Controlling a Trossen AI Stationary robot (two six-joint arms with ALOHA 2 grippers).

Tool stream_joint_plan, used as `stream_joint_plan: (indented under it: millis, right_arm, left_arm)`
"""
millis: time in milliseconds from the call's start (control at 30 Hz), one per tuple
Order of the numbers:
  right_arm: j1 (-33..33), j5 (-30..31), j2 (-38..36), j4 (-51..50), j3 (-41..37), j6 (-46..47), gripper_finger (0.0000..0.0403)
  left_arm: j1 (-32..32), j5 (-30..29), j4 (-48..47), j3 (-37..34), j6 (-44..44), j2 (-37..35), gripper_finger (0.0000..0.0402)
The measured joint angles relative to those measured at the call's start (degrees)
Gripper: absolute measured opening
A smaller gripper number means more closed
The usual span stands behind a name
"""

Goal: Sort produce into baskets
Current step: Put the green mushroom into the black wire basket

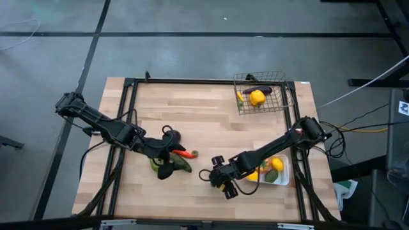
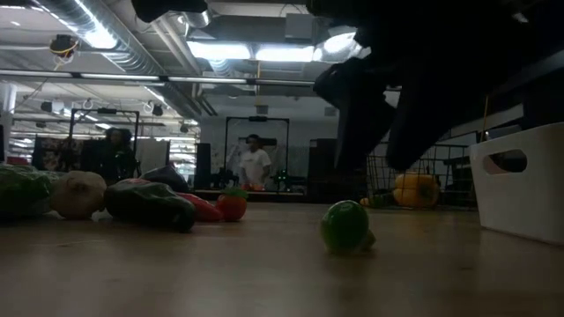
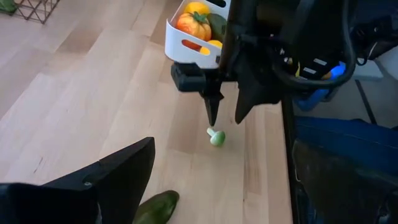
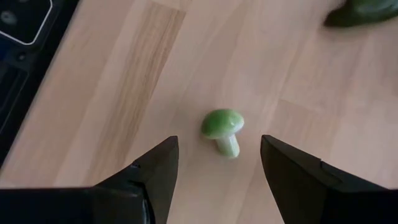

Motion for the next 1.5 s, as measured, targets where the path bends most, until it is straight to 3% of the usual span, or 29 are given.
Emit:
stream_joint_plan:
  millis: [1100, 1500]
  right_arm:
    - [0.0, 0.02, 6.32, 5.81, -0.02, -1.6, 0.0224]
    - [0.0, 0.02, 6.32, 5.82, -0.02, -1.58, 0.0134]
  left_arm:
    - [0.0, -1.38, 1.18, 0.0, 0.0, 0.03, 0.0375]
    - [0.0, -1.38, 1.18, 0.0, 0.04, 0.03, 0.0375]
